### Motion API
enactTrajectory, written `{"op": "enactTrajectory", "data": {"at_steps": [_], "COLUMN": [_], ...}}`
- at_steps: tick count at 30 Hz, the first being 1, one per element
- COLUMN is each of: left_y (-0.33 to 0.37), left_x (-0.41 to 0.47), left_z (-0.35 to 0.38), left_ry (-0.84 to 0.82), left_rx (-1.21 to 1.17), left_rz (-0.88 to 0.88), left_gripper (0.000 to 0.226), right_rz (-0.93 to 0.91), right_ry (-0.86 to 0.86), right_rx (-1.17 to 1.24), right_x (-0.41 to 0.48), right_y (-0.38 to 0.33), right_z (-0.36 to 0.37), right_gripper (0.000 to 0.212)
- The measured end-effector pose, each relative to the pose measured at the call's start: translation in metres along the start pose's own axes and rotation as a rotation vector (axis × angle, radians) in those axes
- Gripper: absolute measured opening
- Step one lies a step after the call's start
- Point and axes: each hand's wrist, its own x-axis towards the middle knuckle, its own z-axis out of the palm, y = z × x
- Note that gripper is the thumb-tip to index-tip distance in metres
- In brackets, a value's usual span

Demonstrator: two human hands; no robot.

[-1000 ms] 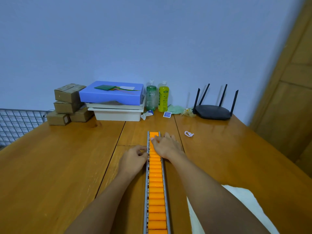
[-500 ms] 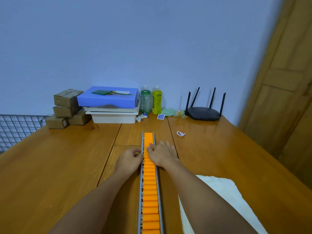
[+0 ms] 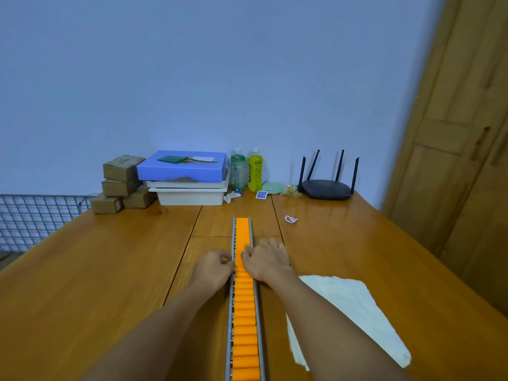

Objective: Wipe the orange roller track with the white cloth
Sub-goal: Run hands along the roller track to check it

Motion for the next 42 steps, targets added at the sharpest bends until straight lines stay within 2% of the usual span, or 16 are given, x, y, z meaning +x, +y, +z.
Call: {"op": "enactTrajectory", "data": {"at_steps": [42], "left_y": [0.013], "left_x": [-0.148], "left_z": [-0.015], "left_ry": [0.034], "left_rx": [0.075], "left_rz": [0.06], "left_gripper": [0.025], "right_rz": [0.029], "right_ry": [0.084], "right_rx": [0.042], "right_x": [-0.154], "right_y": [-0.017], "right_z": [0.004], "right_gripper": [0.048]}}
